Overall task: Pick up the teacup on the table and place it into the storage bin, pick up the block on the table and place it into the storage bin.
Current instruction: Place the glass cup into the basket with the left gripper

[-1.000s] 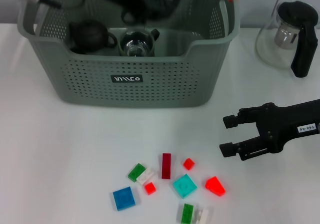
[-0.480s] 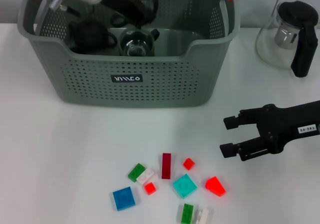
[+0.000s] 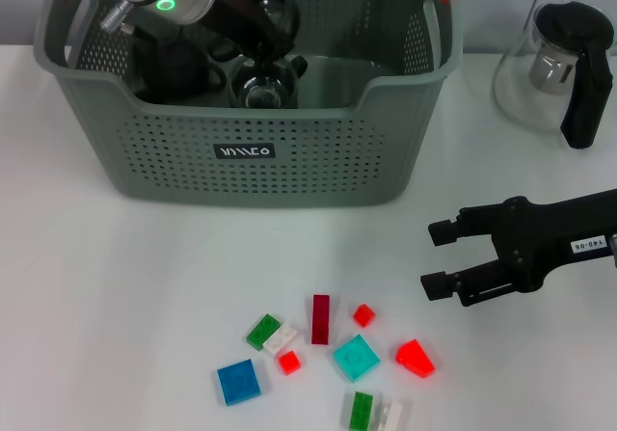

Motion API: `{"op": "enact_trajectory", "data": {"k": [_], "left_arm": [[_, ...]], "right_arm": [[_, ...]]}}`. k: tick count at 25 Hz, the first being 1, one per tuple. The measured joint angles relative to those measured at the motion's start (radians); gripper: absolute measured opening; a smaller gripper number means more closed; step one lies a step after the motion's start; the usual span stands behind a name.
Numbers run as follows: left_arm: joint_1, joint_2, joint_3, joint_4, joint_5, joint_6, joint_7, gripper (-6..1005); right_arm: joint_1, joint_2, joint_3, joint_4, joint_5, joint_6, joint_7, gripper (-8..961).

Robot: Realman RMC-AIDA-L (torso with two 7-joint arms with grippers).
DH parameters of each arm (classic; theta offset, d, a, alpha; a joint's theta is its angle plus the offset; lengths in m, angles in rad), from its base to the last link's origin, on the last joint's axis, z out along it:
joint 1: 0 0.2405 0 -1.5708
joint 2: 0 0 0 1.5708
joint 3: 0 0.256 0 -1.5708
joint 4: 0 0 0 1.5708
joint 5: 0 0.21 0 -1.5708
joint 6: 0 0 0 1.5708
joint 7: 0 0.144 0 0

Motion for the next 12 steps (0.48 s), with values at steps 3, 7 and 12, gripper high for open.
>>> {"op": "enact_trajectory", "data": {"k": [3,7,12], "left_arm": [[0.001,0.0,0.0,-0.016,0.0,-0.017,0.001,48],[0.001,-0.001,0.001,-0.031,0.007,-0.022,0.005,48],[0.0,-0.011,0.002,-0.037,0.026,-0.023,0.005,48]], "right_arm": [[-0.002,0.0,0.0,0.0,0.0,0.001,-0.003,924],[-0.004,0.001,0.0,0.0,0.0,0.001,-0.004,924],[-0.004,0.001,-0.001,0.0,0.0,0.001,-0.004,923]]}}
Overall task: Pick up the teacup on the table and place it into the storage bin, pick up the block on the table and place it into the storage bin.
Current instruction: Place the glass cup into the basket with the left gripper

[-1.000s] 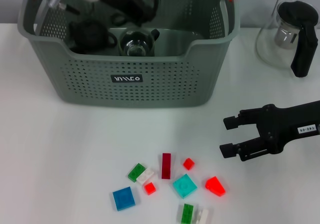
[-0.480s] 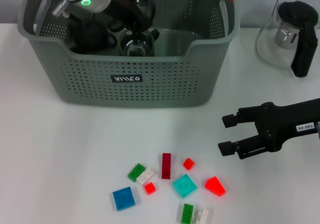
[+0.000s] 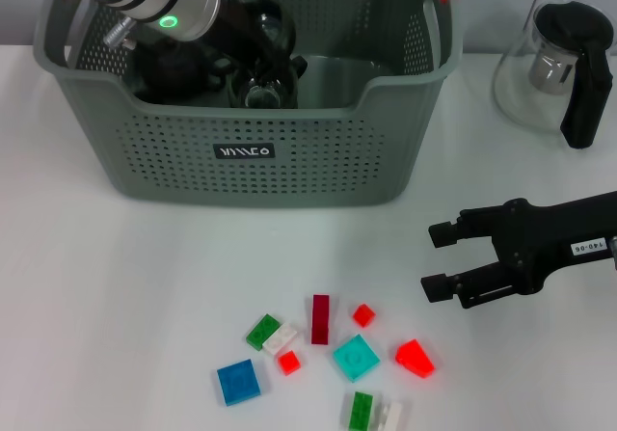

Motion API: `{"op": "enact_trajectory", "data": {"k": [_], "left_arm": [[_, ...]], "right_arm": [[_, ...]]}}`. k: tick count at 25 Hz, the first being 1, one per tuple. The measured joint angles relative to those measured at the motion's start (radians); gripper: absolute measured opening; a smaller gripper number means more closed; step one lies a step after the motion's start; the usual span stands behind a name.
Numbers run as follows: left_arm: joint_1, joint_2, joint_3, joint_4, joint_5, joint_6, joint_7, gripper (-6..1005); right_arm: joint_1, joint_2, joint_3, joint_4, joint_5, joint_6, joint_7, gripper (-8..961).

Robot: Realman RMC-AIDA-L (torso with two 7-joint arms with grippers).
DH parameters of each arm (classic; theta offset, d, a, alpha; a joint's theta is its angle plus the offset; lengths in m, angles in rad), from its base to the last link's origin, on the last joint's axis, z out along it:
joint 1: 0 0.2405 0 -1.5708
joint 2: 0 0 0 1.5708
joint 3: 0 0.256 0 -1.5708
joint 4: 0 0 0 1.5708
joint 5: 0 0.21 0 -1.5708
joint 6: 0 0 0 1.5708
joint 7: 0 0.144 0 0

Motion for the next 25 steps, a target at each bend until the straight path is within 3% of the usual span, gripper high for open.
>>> {"op": "enact_trajectory", "data": {"k": [9,16,21,25], "left_arm": [[0.001,-0.003,0.0,-0.001,0.003,-0.005,0.002,46],[0.004,-0.029,0.007,0.005,0.056,-0.028,0.001,65],[0.004,-0.039,0.009,0.016,0.068,-0.04,-0.01,114],[0.006,-0.04,0.005,0.039,0.068,-0.033,-0.026,277]], "right_arm": [[0.002,-0.001,-0.001,0.005,0.0,0.001,-0.003,922],[0.002,-0.002,0.0,0.008,0.0,0.002,-0.005,921],[-0.001,-0.003,0.0,0.008,0.0,0.002,-0.007,920],[-0.003,-0.003,0.0,0.008,0.0,0.002,-0.007,920]]}}
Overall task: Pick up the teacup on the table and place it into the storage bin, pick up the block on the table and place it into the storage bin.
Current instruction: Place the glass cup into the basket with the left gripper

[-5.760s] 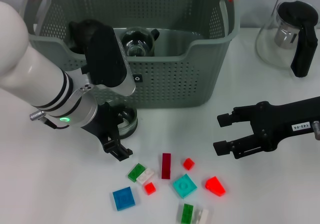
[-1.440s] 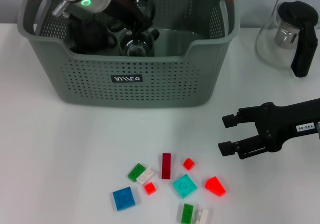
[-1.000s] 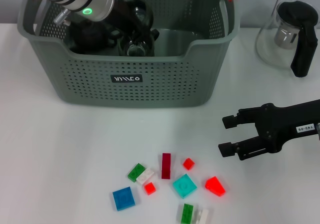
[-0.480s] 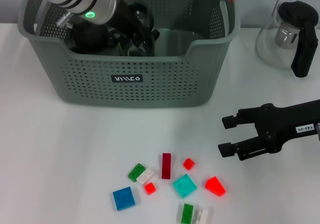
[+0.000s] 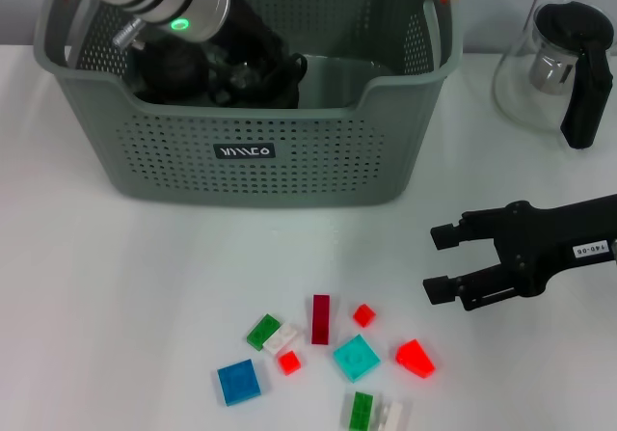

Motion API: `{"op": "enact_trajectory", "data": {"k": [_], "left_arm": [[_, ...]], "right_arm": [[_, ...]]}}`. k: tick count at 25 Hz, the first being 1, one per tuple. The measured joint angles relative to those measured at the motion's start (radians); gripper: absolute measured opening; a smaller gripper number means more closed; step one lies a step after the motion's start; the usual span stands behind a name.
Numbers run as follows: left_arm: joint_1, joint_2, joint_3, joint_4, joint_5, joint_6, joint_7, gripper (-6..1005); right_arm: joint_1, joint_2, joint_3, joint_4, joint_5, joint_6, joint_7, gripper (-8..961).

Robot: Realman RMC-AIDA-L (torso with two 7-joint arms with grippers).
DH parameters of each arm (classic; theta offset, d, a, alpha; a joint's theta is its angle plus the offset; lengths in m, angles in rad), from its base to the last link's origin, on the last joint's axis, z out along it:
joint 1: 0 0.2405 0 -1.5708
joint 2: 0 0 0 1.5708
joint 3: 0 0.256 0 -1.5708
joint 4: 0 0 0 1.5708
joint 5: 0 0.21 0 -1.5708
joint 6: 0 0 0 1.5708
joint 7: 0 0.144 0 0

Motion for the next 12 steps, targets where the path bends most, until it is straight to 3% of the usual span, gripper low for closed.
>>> {"op": "enact_trajectory", "data": {"k": [5,10,12], "left_arm": [[0.024,-0.001,0.005,0.088,0.007,0.042,-0.033,408],[0.088,-0.001,0.0,0.298,0.034,0.149,-0.078,520],[0.125,-0.004,-0.001,0.409,0.031,0.205,-0.096,612]], "right_arm": [[0.0,0.0,0.0,0.001,0.0,-0.002,0.0,919],[0.0,0.0,0.0,0.002,0.0,-0.003,0.0,918],[0.0,-0.001,0.0,0.002,0.0,-0.003,0.0,918]]}}
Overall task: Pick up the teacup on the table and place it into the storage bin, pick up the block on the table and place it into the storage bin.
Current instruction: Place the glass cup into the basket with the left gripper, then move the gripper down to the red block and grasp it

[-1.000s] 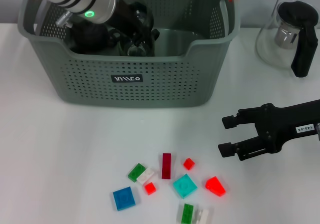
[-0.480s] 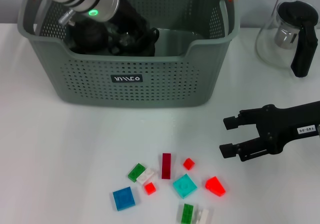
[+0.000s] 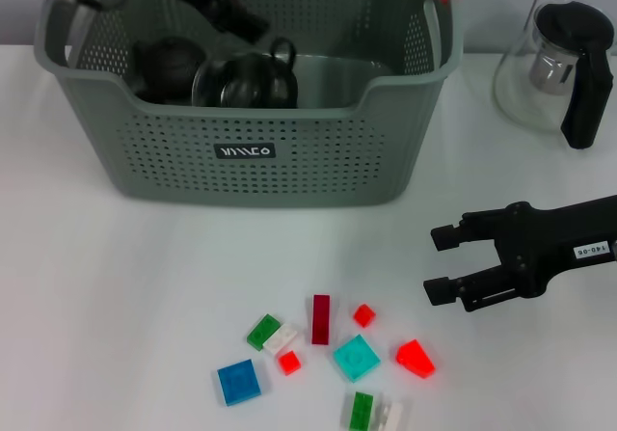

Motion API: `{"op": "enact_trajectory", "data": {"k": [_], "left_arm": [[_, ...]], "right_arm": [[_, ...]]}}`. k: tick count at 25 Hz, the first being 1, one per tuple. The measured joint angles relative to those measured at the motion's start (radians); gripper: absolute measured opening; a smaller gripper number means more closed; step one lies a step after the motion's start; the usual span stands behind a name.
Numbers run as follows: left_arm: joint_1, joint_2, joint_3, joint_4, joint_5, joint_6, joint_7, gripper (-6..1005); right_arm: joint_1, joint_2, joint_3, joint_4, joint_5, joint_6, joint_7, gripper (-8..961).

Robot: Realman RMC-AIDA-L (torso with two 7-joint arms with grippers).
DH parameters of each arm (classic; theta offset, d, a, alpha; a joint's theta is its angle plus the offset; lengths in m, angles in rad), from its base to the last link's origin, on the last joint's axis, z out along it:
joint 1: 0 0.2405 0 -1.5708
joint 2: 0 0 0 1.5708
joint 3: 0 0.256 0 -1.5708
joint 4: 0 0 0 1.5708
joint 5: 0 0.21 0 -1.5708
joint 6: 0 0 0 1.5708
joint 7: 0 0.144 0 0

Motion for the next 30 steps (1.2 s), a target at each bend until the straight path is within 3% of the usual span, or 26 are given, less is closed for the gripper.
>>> {"op": "enact_trajectory", "data": {"k": [3,8,17,24,30], "left_arm": [[0.065,-0.013,-0.002,0.16,-0.035,0.075,-0.014,750],[0.179,-0.049,0.0,0.354,-0.154,0.172,-0.012,865],[0.313,-0.054,0.008,0.479,-0.444,0.395,0.022,861],[0.468,-0.059,0.042,0.423,-0.605,0.489,0.222,860],[0.553,-0.06,-0.004,0.22,-0.761,0.505,0.478,860]], "right_arm": [[0.001,0.0,0.0,0.0,0.0,0.001,-0.003,918],[0.003,-0.001,0.005,0.0,0.0,0.001,-0.01,917],[0.001,-0.007,0.006,0.0,0.0,-0.005,-0.011,916],[0.005,-0.01,-0.002,0.0,-0.01,-0.006,-0.007,915],[0.042,-0.006,-0.004,-0.001,-0.053,-0.024,-0.003,914]]}}
